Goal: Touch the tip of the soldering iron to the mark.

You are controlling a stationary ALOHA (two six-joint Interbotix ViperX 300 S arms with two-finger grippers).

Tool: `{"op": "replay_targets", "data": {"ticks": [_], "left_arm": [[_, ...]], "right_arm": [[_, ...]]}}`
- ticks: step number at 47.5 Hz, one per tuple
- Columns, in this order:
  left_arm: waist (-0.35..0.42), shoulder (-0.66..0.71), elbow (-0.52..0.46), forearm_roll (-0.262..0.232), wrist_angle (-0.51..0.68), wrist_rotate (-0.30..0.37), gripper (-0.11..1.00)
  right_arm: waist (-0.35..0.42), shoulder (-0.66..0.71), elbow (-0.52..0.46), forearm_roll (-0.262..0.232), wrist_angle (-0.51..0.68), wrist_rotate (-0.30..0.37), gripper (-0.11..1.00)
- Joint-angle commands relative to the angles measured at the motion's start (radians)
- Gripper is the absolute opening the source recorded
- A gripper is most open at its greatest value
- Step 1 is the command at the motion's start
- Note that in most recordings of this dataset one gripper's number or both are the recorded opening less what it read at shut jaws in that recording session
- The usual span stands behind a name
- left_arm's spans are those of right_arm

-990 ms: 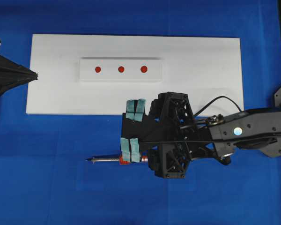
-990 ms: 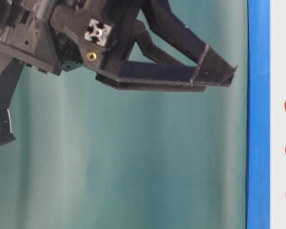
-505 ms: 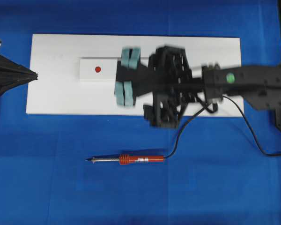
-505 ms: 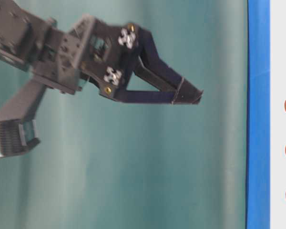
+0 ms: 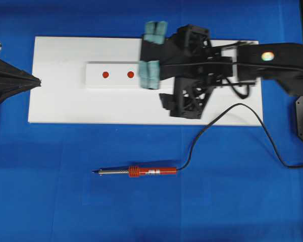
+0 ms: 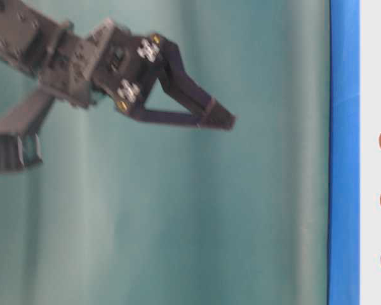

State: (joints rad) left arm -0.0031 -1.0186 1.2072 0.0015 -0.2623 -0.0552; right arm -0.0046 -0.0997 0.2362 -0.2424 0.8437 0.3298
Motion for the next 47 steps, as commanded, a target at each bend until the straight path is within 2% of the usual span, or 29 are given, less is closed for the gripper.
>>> {"op": "replay_targets", "data": {"ticks": [1, 21, 47], "left_arm": [[-0.003, 0.005, -0.009, 0.000, 0.000, 0.000, 0.00], [-0.003, -0.015, -0.011, 0.000, 0.000, 0.000, 0.00], [-0.003, -0.018, -0.006, 0.000, 0.012, 0.011, 0.00]], "right_arm": [[-0.003, -0.083, 0.031, -0.002, -0.041, 0.003, 0.90], [-0.006, -0.453, 0.334, -0.009, -0.253, 0.006, 0.90], [-0.028, -0.893, 0.681, -0.014, -0.357, 0.008, 0.90]]}}
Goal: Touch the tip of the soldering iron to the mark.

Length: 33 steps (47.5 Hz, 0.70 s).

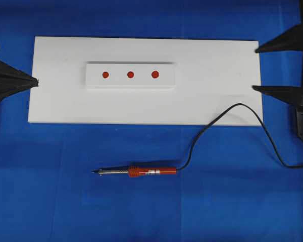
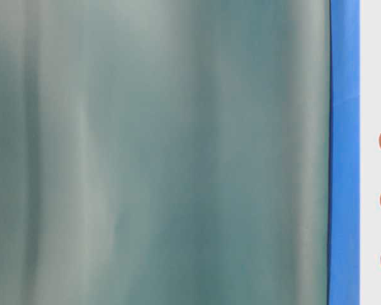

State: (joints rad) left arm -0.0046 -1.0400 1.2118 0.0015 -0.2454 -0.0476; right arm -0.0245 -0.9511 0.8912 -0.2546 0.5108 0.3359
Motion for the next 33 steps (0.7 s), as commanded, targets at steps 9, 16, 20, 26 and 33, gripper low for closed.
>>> {"op": "replay_targets", "data": {"ticks": [9, 16, 20, 26, 33], "left_arm": [[-0.002, 0.003, -0.006, 0.000, -0.005, 0.005, 0.00], [-0.002, 0.002, -0.006, 0.000, -0.005, 0.006, 0.00], [-0.002, 0.002, -0.005, 0.002, -0.005, 0.006, 0.00], [-0.002, 0.002, -0.003, 0.000, -0.005, 0.008, 0.00], [-0.002, 0.000, -0.003, 0.000, -0.005, 0.008, 0.00]], "right_arm": [[-0.017, -0.150, 0.133, 0.002, -0.084, 0.002, 0.90], [-0.023, -0.209, 0.196, 0.003, -0.124, 0.005, 0.90], [-0.029, -0.225, 0.224, 0.006, -0.149, 0.006, 0.90], [-0.035, -0.221, 0.241, 0.008, -0.170, 0.005, 0.90], [-0.040, -0.218, 0.241, 0.008, -0.172, 0.006, 0.90]]}}
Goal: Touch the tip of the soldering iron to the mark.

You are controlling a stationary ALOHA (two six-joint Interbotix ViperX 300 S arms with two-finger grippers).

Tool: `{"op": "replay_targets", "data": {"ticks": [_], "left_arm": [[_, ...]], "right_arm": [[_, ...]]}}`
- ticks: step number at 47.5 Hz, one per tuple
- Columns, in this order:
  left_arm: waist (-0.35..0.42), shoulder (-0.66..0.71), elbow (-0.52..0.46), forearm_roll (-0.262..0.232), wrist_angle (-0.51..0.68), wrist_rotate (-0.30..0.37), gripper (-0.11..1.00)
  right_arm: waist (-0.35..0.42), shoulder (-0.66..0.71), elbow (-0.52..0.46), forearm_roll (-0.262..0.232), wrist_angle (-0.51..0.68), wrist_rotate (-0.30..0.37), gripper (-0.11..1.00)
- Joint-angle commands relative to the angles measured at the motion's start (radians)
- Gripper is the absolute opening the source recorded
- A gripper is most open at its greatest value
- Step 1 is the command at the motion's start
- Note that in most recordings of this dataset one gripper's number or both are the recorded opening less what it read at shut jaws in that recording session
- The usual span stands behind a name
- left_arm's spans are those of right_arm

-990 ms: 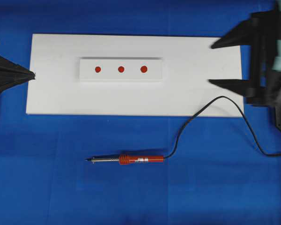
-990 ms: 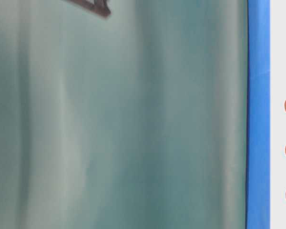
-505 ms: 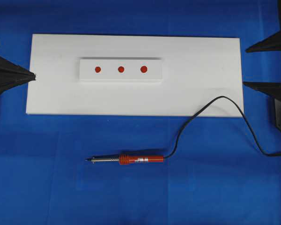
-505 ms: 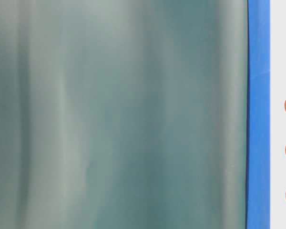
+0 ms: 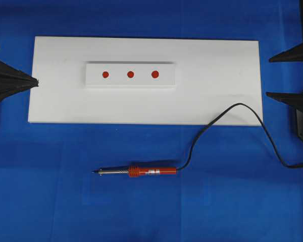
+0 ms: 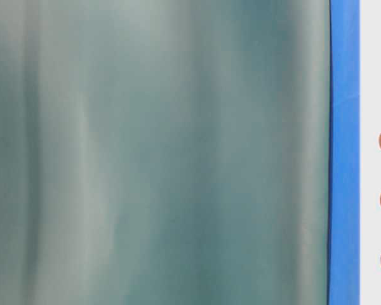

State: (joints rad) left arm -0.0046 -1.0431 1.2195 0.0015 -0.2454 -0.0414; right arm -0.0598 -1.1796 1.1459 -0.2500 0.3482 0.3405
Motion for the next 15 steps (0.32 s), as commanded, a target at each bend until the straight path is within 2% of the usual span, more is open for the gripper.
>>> {"op": "replay_targets", "data": {"ticks": [1, 15], "left_arm": [[-0.002, 0.005, -0.011, 0.002, -0.005, 0.002, 0.00], [-0.002, 0.005, -0.009, 0.002, -0.005, 0.005, 0.00]], "right_arm": [[-0.005, 0.009, -0.014, 0.003, -0.008, 0.002, 0.90], [-0.005, 0.008, -0.015, 0.003, -0.012, 0.002, 0.90]]}}
